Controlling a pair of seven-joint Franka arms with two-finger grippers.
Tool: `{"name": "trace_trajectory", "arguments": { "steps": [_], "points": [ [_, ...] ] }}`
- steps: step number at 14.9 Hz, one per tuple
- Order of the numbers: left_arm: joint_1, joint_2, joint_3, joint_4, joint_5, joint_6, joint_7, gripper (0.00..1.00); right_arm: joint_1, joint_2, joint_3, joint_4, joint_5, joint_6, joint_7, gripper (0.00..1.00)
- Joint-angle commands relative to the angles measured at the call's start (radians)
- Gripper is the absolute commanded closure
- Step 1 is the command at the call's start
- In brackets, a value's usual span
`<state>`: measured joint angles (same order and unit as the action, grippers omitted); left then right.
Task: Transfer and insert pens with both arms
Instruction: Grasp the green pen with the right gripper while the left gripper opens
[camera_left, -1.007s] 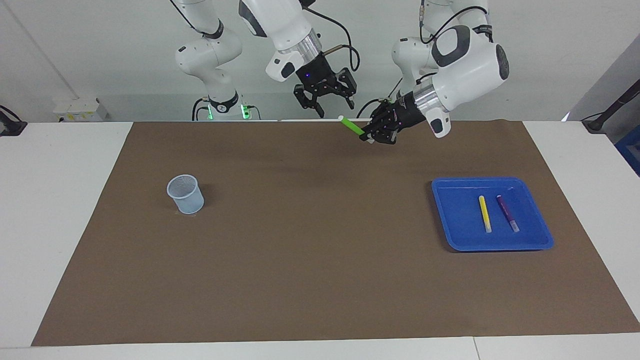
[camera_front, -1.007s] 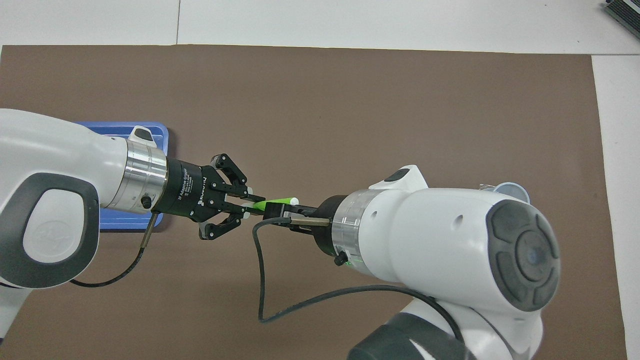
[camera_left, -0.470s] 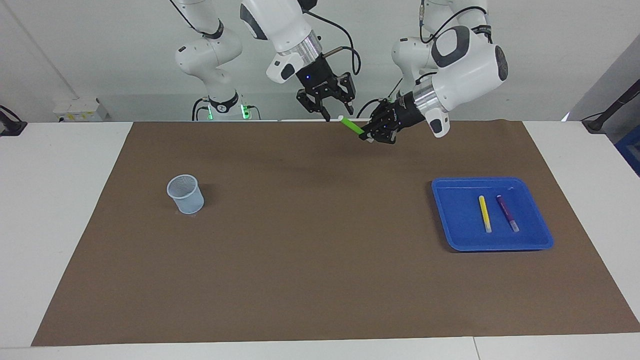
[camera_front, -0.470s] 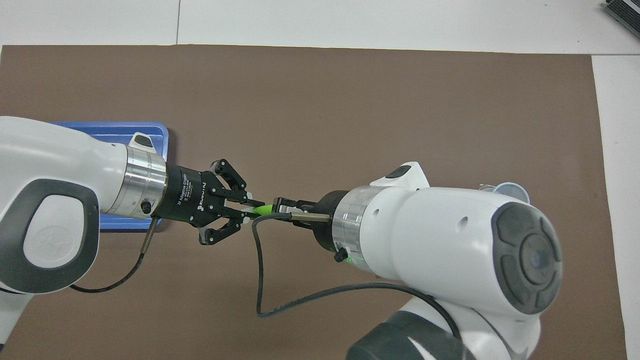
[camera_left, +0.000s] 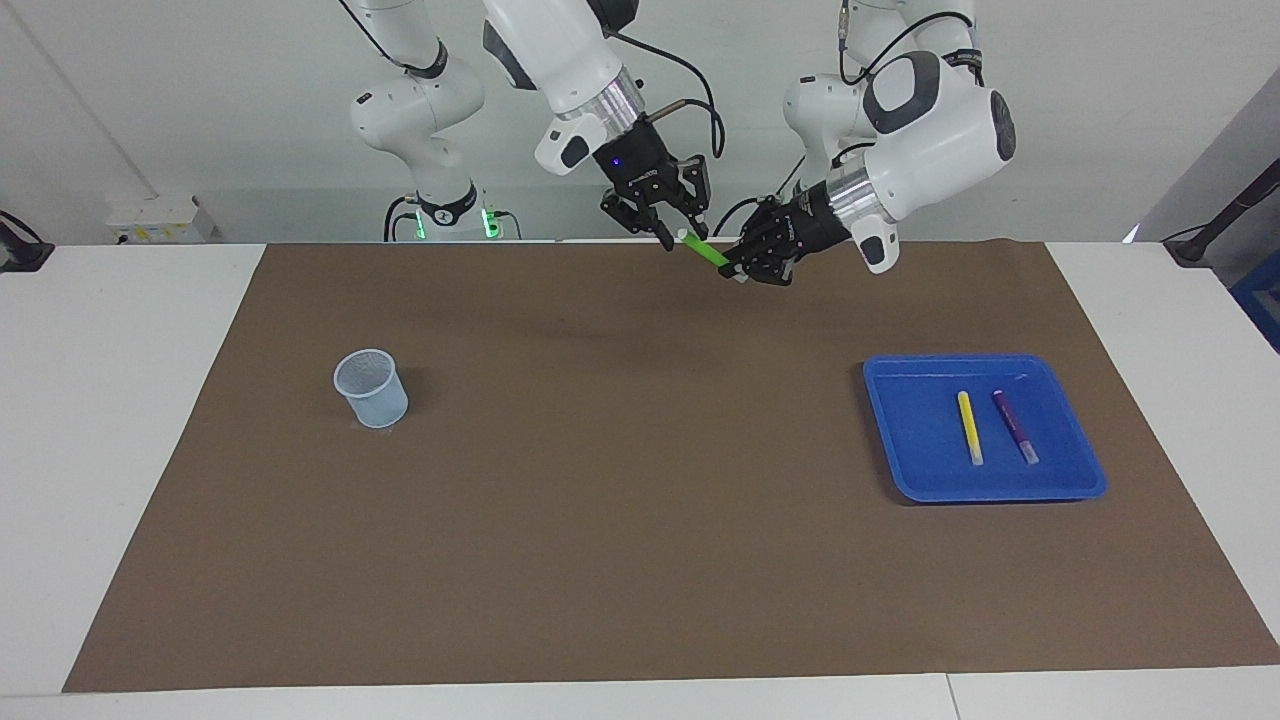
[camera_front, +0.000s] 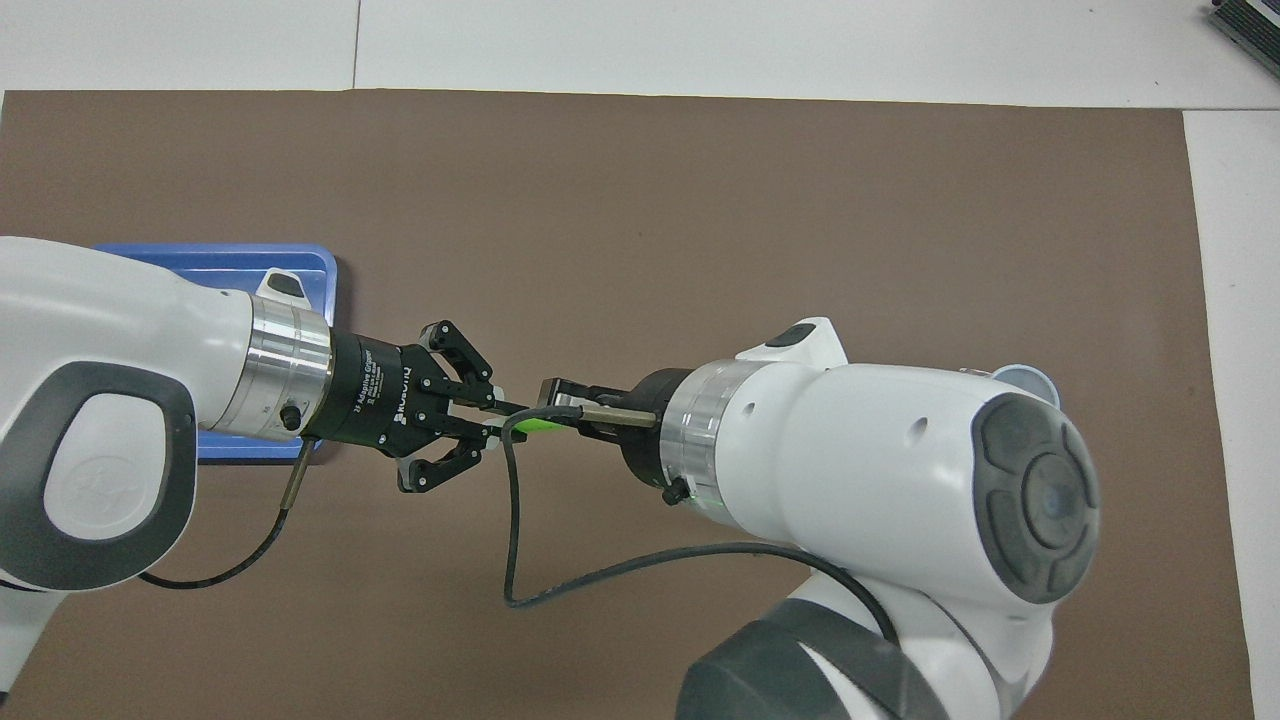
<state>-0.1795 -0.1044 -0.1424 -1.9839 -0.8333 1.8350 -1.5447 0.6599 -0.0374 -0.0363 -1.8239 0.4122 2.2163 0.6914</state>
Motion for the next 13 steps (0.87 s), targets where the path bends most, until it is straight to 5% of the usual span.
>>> {"name": "trace_trajectory", "arguments": {
  "steps": [1,3,10,13],
  "points": [
    [-0.005,-0.037,0.009,-0.036,-0.023,0.001,-0.012,1.00,-0.005,-0.006,0.006,-0.017,0.025,0.022,-0.001,0.57],
    [-0.005,-0.037,0.009,-0.036,-0.023,0.001,-0.012,1.00,-0.005,-0.007,0.006,-0.020,0.025,0.022,0.006,0.69],
    [-0.005,-0.037,0.009,-0.036,-0.038,0.000,-0.012,1.00,-0.003,-0.010,0.007,-0.020,0.025,0.017,0.011,0.71],
    [-0.008,-0.037,0.009,-0.039,-0.040,0.004,-0.012,1.00,-0.003,-0.010,0.007,-0.021,0.025,0.017,0.011,1.00]
  ]
}}
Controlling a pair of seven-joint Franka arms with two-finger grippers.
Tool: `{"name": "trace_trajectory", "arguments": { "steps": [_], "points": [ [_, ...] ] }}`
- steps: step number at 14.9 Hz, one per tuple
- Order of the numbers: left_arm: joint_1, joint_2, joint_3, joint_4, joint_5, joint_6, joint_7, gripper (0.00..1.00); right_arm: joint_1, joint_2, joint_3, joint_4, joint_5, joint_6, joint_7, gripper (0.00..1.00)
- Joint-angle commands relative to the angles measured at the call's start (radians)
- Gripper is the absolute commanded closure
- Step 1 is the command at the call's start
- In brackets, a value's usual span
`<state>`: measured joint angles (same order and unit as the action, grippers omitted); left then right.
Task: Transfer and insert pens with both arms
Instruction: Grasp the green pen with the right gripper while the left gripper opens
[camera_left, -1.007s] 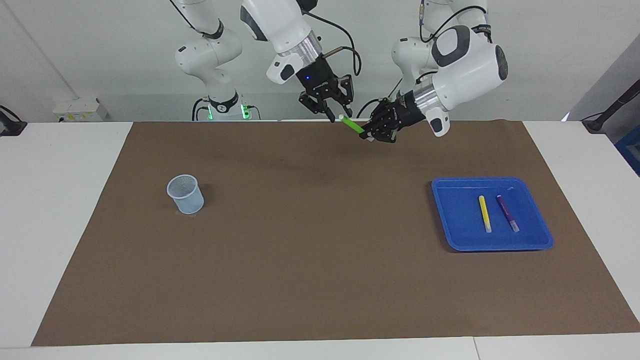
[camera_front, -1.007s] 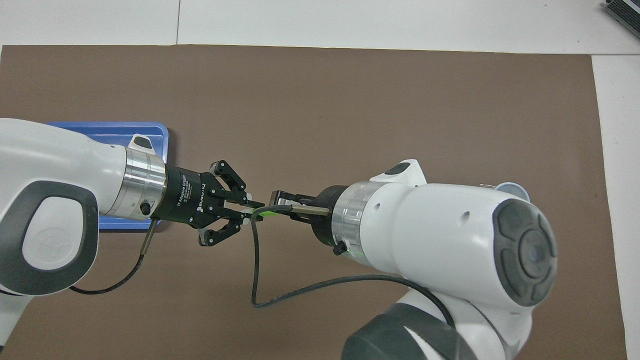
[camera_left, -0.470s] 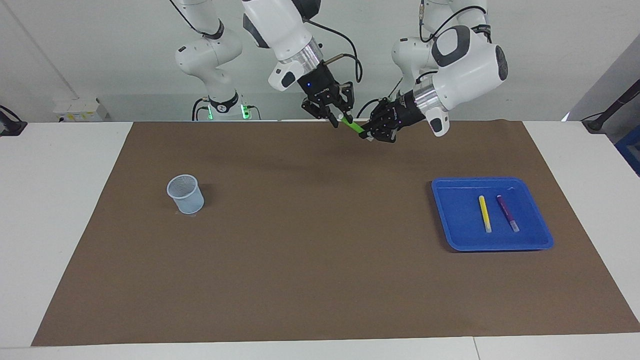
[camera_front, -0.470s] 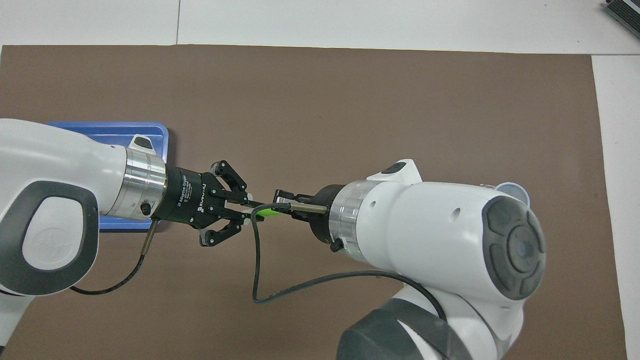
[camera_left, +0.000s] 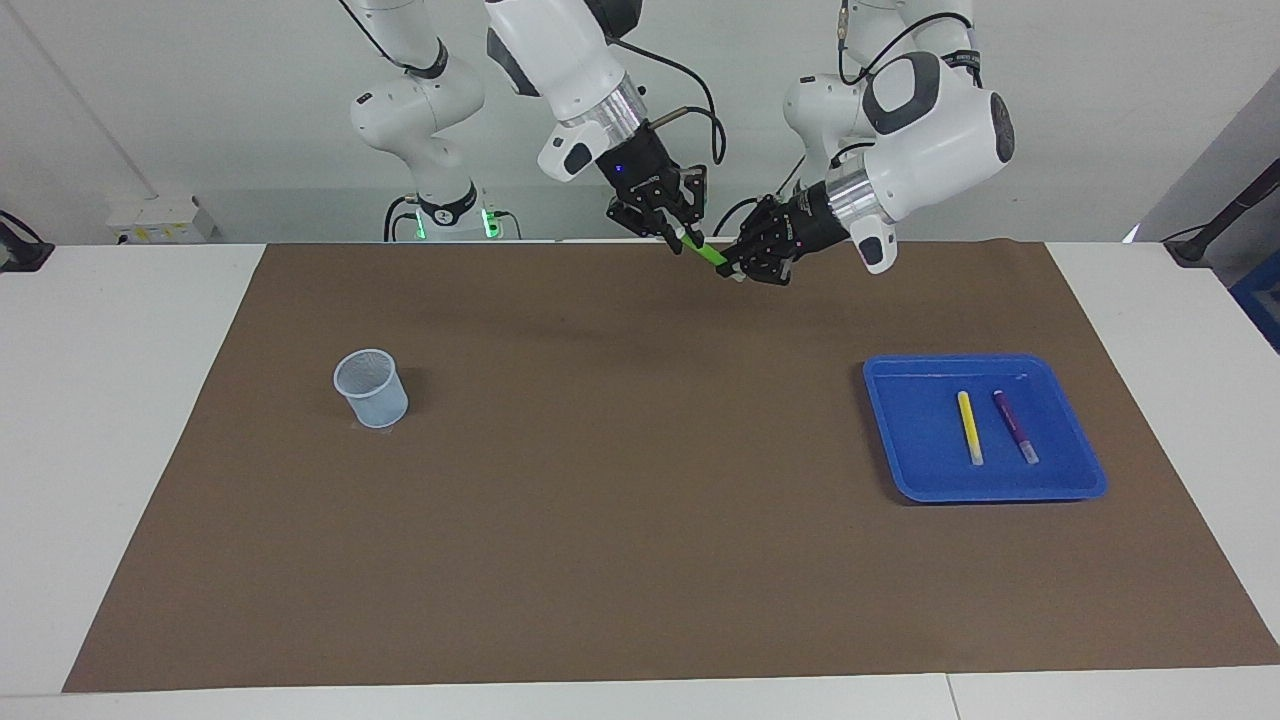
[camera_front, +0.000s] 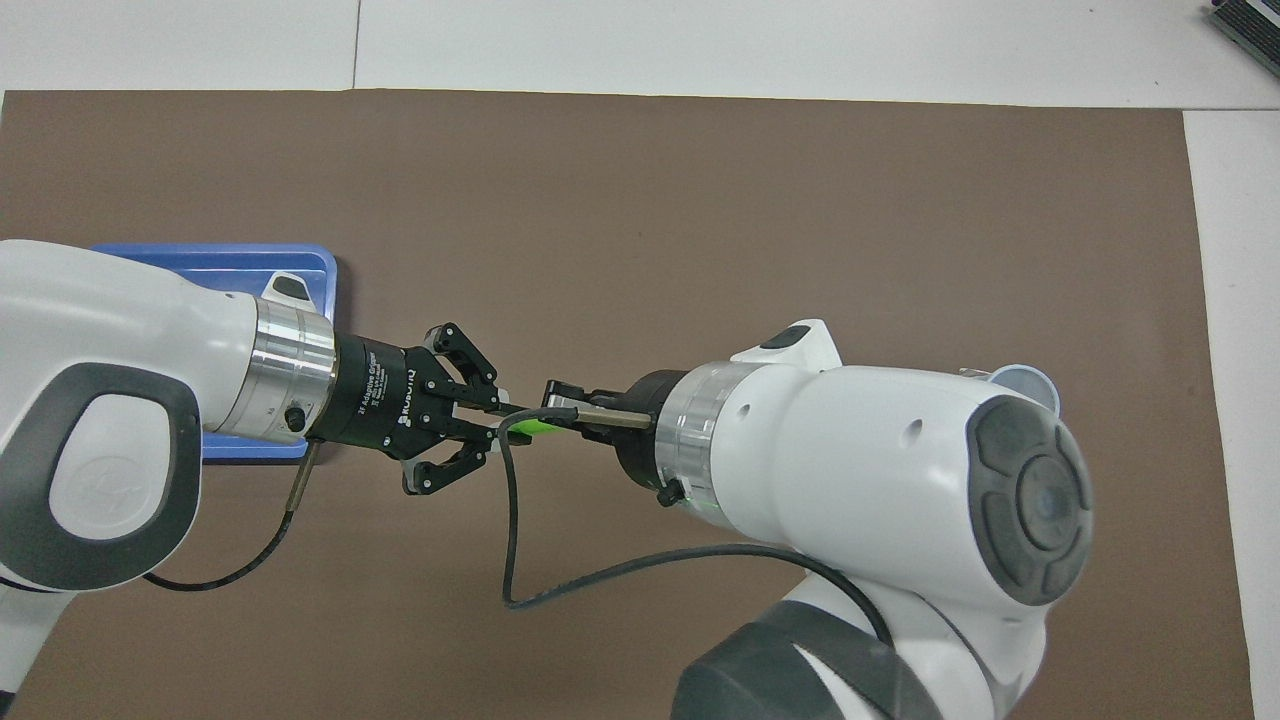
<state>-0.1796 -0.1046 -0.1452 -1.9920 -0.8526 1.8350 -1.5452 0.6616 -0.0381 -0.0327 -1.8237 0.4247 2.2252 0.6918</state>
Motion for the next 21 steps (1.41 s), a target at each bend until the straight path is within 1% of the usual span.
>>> {"name": "trace_trajectory", "arguments": {
  "steps": [1,6,9,11,13,14,15,16,17,20,21],
  "points": [
    [-0.009,-0.038,0.012,-0.031,-0.028,0.004,-0.012,1.00,-0.005,-0.009,0.004,-0.022,0.014,0.008,0.011,1.00],
    [-0.012,-0.038,0.012,-0.036,-0.037,0.007,-0.010,1.00,-0.016,-0.009,0.002,-0.026,0.019,-0.001,-0.012,1.00],
    [-0.012,-0.038,0.012,-0.036,-0.045,0.007,-0.007,1.00,-0.037,-0.011,0.000,-0.029,0.019,-0.031,-0.084,1.00],
    [-0.012,-0.038,0.012,-0.036,-0.045,0.010,-0.007,0.86,-0.057,-0.011,-0.001,-0.028,0.016,-0.045,-0.116,1.00],
    [-0.014,-0.046,0.013,-0.037,-0.045,0.010,-0.007,0.50,-0.089,-0.009,-0.003,-0.025,0.002,-0.068,-0.165,1.00],
    [-0.011,-0.047,0.015,-0.037,-0.045,0.004,-0.007,0.39,-0.102,-0.009,-0.004,-0.022,-0.004,-0.093,-0.205,1.00],
    [-0.005,-0.050,0.013,-0.039,-0.045,-0.002,-0.009,0.34,-0.115,-0.009,-0.004,-0.020,-0.032,-0.120,-0.253,1.00],
    [-0.003,-0.059,0.015,-0.039,-0.045,-0.005,-0.012,0.33,-0.128,-0.011,-0.004,-0.017,-0.078,-0.154,-0.297,1.00],
    [0.000,-0.066,0.018,-0.045,-0.045,-0.017,-0.009,0.33,-0.151,-0.019,-0.004,-0.016,-0.120,-0.195,-0.343,1.00],
    [0.032,-0.073,0.018,-0.056,-0.045,-0.028,0.000,0.34,-0.229,-0.043,-0.009,-0.006,-0.147,-0.309,-0.522,1.00],
    [0.043,-0.073,0.019,-0.056,-0.040,-0.034,0.025,0.35,-0.261,-0.049,-0.009,-0.005,-0.176,-0.337,-0.581,1.00]
  ]
}}
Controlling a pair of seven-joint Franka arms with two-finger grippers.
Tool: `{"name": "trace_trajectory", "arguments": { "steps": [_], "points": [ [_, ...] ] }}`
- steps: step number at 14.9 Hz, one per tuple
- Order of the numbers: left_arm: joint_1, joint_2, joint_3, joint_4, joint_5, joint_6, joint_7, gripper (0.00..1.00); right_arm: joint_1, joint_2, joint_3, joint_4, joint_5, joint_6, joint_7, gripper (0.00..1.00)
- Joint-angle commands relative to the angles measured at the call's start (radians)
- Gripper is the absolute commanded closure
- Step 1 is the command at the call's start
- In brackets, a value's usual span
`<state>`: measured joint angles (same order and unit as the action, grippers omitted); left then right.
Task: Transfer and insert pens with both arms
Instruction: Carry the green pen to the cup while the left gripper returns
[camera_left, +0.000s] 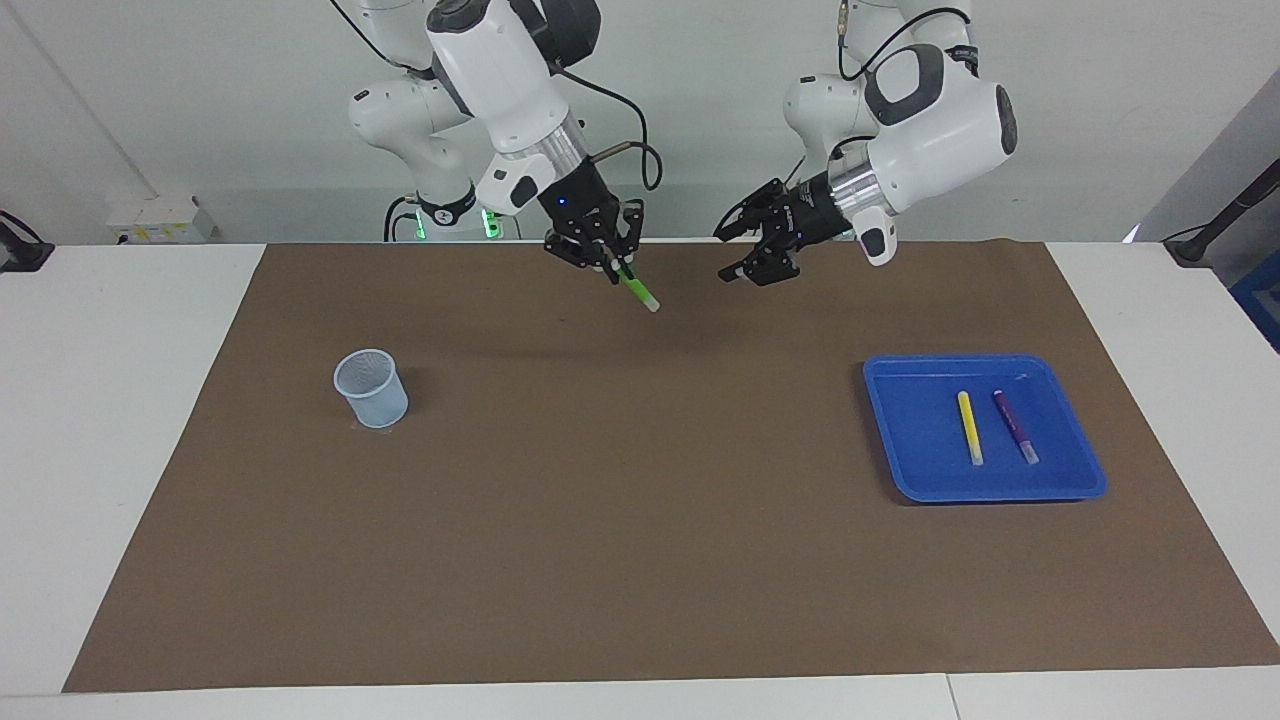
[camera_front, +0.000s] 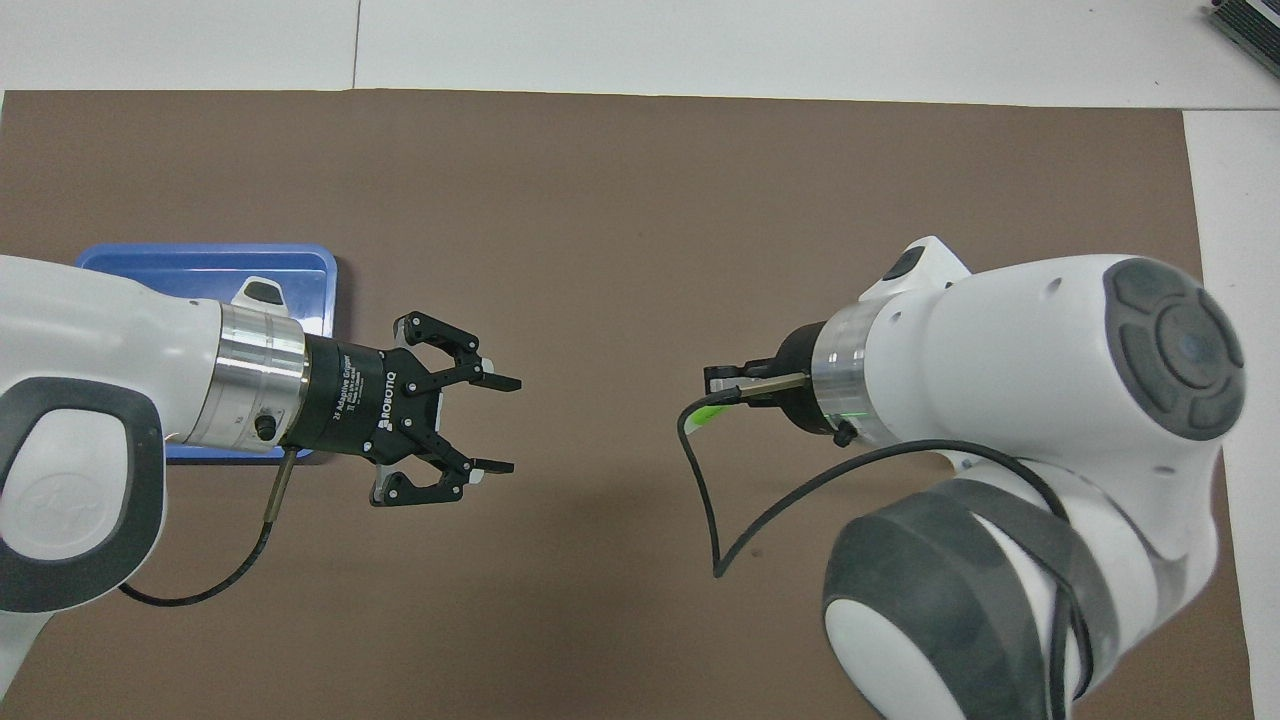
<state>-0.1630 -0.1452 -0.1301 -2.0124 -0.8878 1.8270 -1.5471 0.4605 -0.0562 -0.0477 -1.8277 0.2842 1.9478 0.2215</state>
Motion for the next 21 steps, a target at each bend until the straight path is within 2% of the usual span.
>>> {"name": "trace_trajectory", "arguments": {
  "steps": [1,3,6,9,11,13,16,19,21],
  "points": [
    [0.026,-0.037,0.006,-0.043,0.001,-0.031,0.103,0.36,-0.097,-0.043,0.005,0.004,-0.075,-0.091,-0.167,1.00],
    [0.037,-0.059,0.007,-0.075,0.026,-0.083,0.311,0.35,-0.173,-0.059,0.002,0.013,-0.115,-0.176,-0.339,1.00],
    [0.091,-0.068,0.007,-0.079,0.160,-0.179,0.624,0.36,-0.278,-0.073,0.005,0.013,-0.172,-0.214,-0.560,1.00],
    [0.114,-0.068,0.007,-0.080,0.323,-0.195,0.845,0.36,-0.284,-0.077,0.005,-0.001,-0.274,-0.205,-0.593,1.00],
    [0.137,-0.068,0.007,-0.080,0.424,-0.190,1.002,0.39,-0.305,-0.076,0.003,-0.018,-0.296,-0.169,-0.634,1.00],
    [0.170,-0.066,0.007,-0.082,0.547,-0.167,1.212,0.39,-0.318,-0.080,0.003,-0.074,-0.304,-0.090,-0.689,1.00],
    [0.279,-0.056,0.007,-0.085,0.613,-0.117,1.482,0.41,-0.390,-0.080,0.005,-0.114,-0.316,-0.017,-0.845,1.00],
    [0.319,-0.030,0.007,-0.115,0.696,-0.016,1.680,0.41,-0.404,-0.103,0.005,-0.186,-0.316,0.042,-0.866,1.00],
    [0.352,0.018,0.007,-0.120,0.733,0.062,1.798,0.41,-0.422,-0.105,0.005,-0.212,-0.315,0.068,-0.863,1.00]
  ]
}}
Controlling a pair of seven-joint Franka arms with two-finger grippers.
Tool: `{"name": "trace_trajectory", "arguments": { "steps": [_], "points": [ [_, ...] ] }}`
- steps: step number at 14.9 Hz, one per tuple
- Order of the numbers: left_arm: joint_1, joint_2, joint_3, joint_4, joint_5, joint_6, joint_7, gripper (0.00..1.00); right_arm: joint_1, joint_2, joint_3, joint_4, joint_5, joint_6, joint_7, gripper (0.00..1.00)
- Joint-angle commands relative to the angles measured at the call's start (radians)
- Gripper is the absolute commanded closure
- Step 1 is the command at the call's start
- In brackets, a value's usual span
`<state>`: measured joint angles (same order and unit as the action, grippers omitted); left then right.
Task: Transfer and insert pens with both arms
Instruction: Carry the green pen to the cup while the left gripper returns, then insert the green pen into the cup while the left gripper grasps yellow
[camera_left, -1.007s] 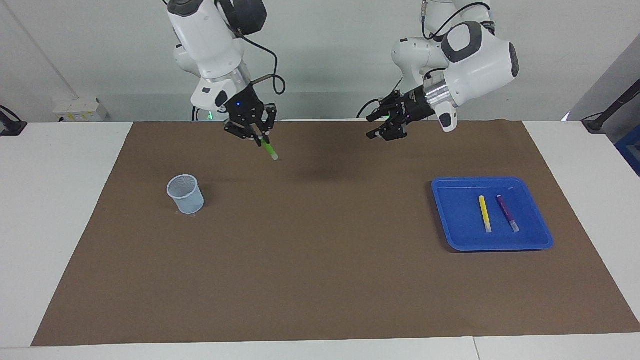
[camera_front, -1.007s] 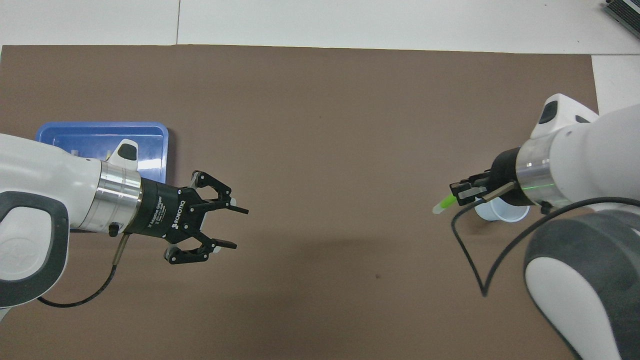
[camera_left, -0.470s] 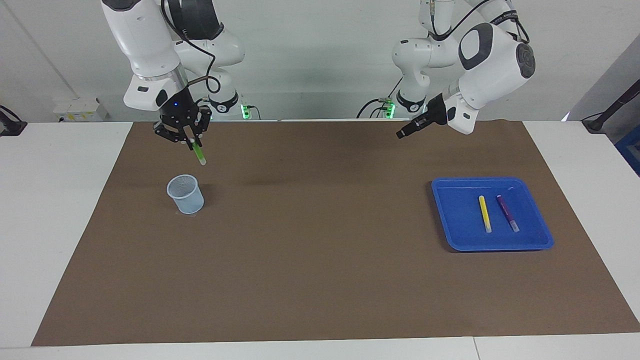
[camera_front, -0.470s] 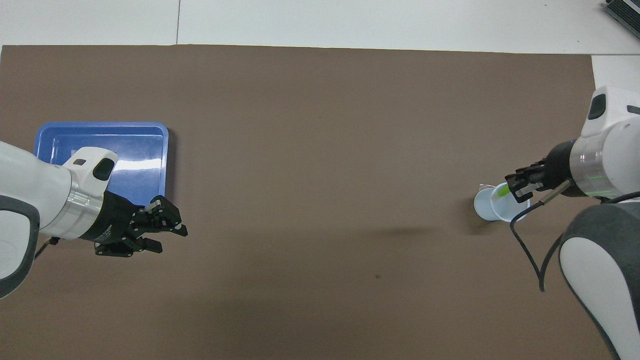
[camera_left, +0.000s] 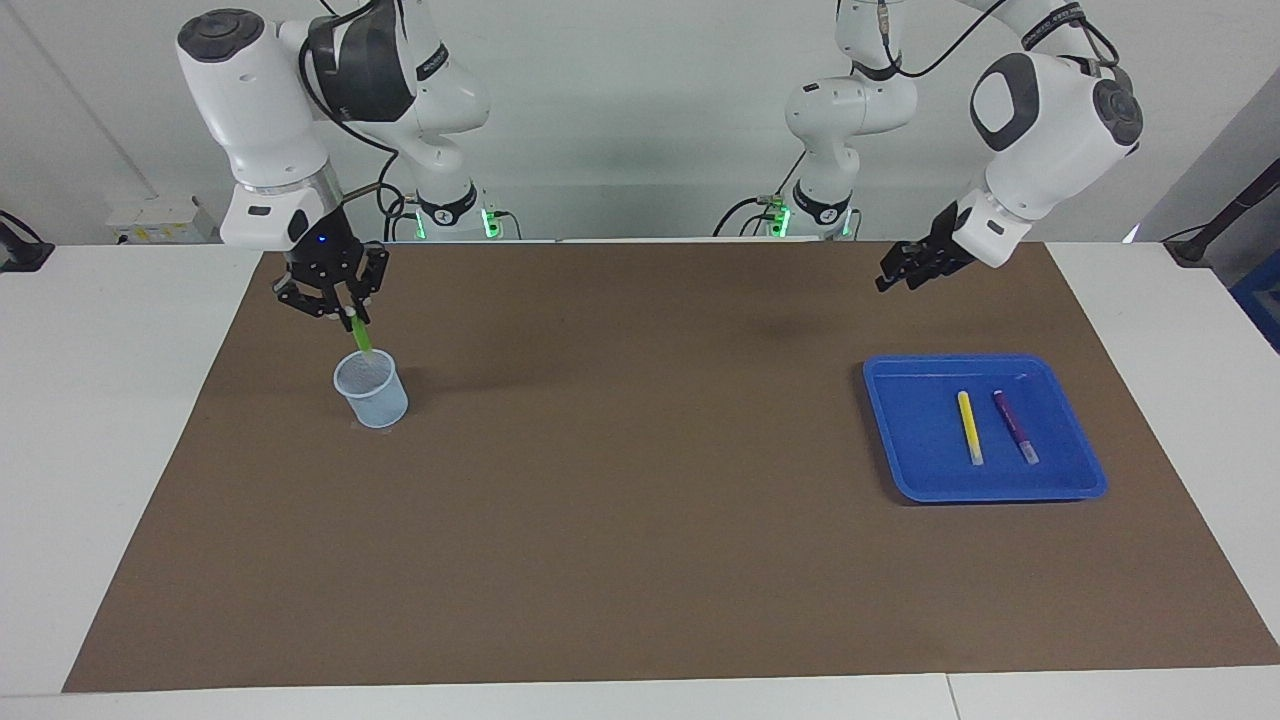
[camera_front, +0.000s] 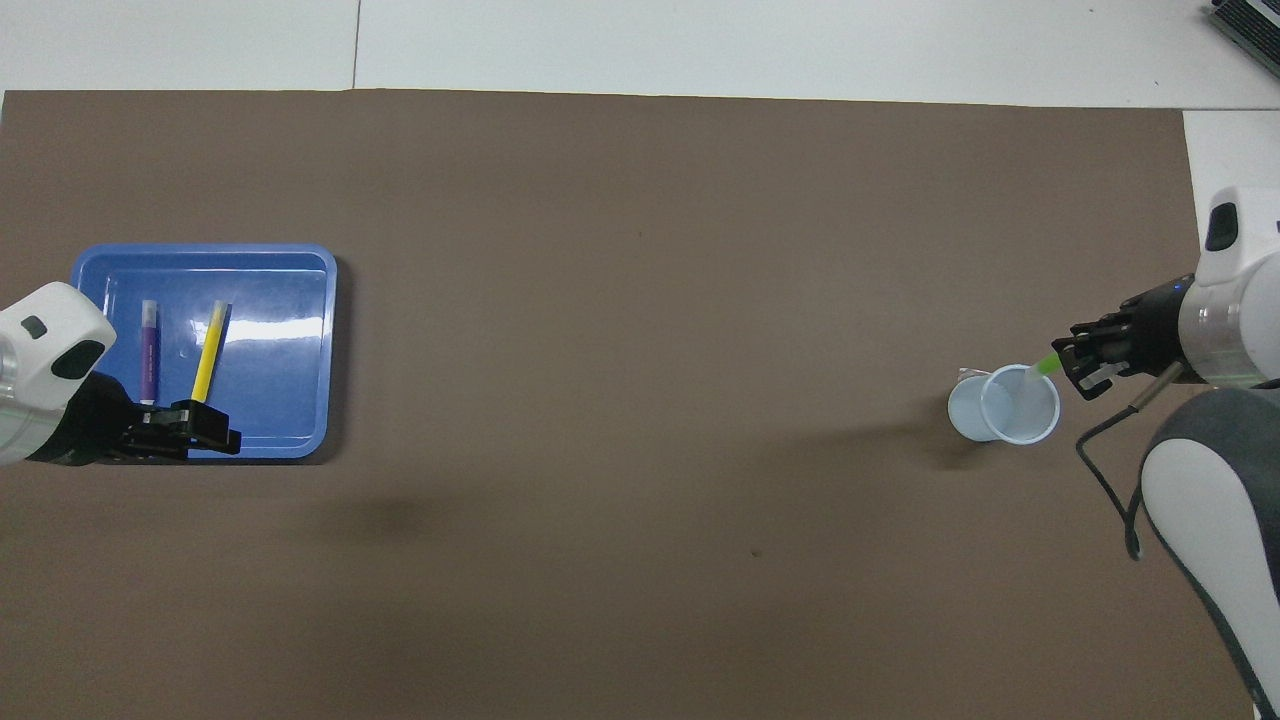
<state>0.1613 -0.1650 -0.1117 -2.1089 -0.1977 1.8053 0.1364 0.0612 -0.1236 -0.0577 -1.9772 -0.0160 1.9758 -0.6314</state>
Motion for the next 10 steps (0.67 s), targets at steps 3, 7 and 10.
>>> {"name": "trace_trajectory", "arguments": {
  "steps": [3,7,10],
  "points": [
    [0.056,0.107,-0.011,-0.020,0.104,0.202,0.209,0.41,-0.026,-0.039,0.015,-0.118,-0.010,0.070,-0.011,1.00],
    [0.067,0.183,-0.011,-0.014,0.167,0.327,0.265,0.41,-0.034,-0.045,0.013,-0.163,-0.010,0.121,-0.028,1.00],
    [0.069,0.246,-0.011,-0.007,0.172,0.403,0.287,0.41,-0.041,-0.044,0.015,-0.212,-0.007,0.170,-0.021,1.00]
  ]
}}
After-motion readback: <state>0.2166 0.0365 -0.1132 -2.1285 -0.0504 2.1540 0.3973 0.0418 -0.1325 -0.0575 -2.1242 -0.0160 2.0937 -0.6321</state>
